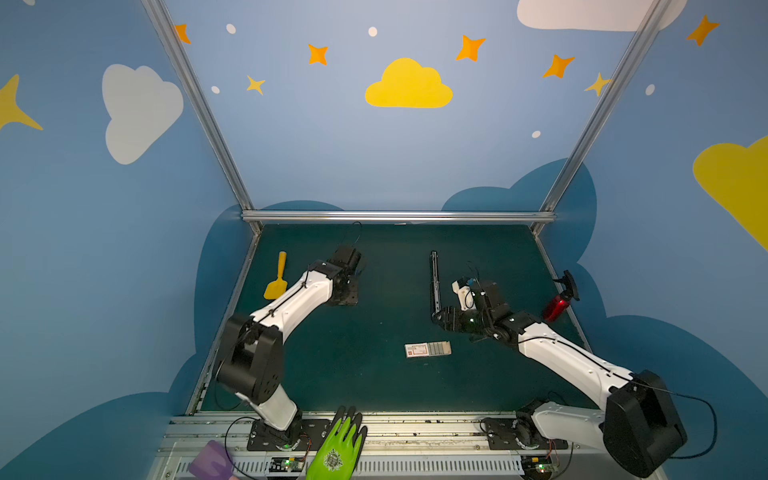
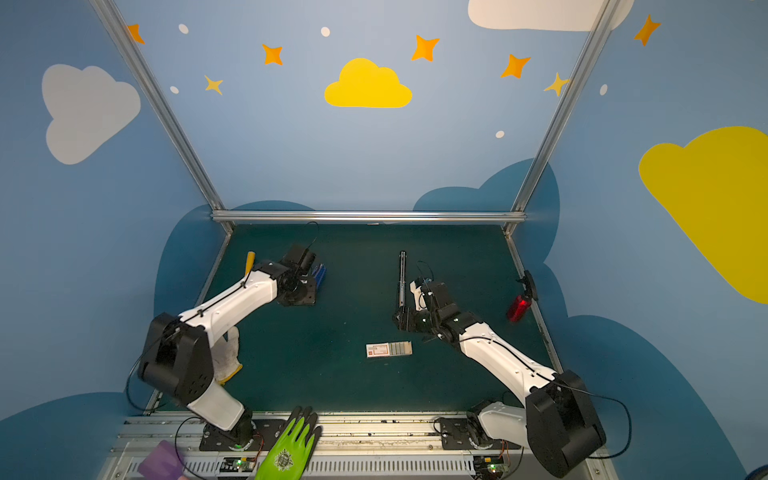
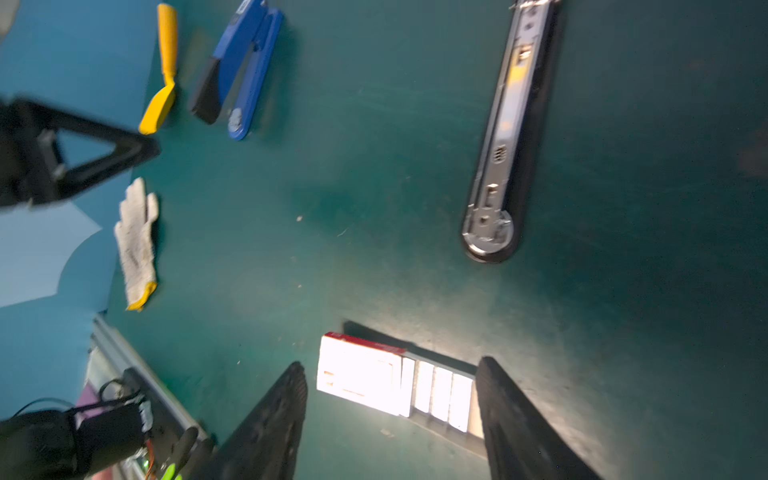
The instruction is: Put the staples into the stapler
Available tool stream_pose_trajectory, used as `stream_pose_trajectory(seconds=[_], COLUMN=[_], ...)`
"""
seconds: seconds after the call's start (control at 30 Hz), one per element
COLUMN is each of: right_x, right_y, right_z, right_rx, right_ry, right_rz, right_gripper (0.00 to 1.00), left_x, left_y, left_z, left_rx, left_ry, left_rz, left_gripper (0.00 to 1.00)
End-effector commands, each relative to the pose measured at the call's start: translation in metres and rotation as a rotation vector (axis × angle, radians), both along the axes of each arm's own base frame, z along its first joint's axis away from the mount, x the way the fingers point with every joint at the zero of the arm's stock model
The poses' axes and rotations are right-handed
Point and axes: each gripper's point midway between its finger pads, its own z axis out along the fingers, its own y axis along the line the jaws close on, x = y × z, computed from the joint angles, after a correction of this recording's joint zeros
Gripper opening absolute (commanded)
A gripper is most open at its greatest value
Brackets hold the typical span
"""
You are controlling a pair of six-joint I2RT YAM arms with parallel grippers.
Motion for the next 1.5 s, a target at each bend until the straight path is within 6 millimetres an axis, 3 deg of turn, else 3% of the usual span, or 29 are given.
stream_pose_trajectory(seconds=[0.0, 0.2, 0.47, 0.77, 0.97, 1.27, 1.47], right_x=[0.011, 0.027, 0.066, 0.111, 0.128, 0.136, 0.133], right_y=[-0.018, -0.029, -0.022, -0.010, -0.002, 0.015, 0.024], right_z=[0.006, -0.007, -0.024, -0.057, -0.073, -0.087, -0.096], right_rx=[-0.075, -0.126, -0.210, -0.325, -0.349, -0.329, -0.348], right_ry=[-0.029, 0.016, 0.119, 0.304, 0.359, 0.422, 0.454], right_rz=[-0.055, -0.129, -0.165, -0.183, -0.195, -0.164, -0.150], right_gripper=[0.66, 0.65, 0.63, 0.59, 0.50, 0.31, 0.28], left_x=[-0.012, -0.042, -0.062, -0.064, -0.066, -0.067, -0.068], left_y=[-0.029, -0.066, -0.088, -0.081, -0.078, -0.074, -0.070], left_z=[0.001, -0.007, -0.026, -0.025, -0.029, -0.036, -0.035], left_rx=[-0.145, -0.332, -0.348, -0.301, -0.300, -0.280, -0.272], left_ry=[-0.080, -0.167, -0.148, -0.160, -0.161, -0.154, -0.162], left_rz=[-0.022, -0.069, -0.105, -0.093, -0.088, -0.078, -0.072], left_gripper=[0.54, 0.54, 0.54, 0.54, 0.54, 0.54, 0.54])
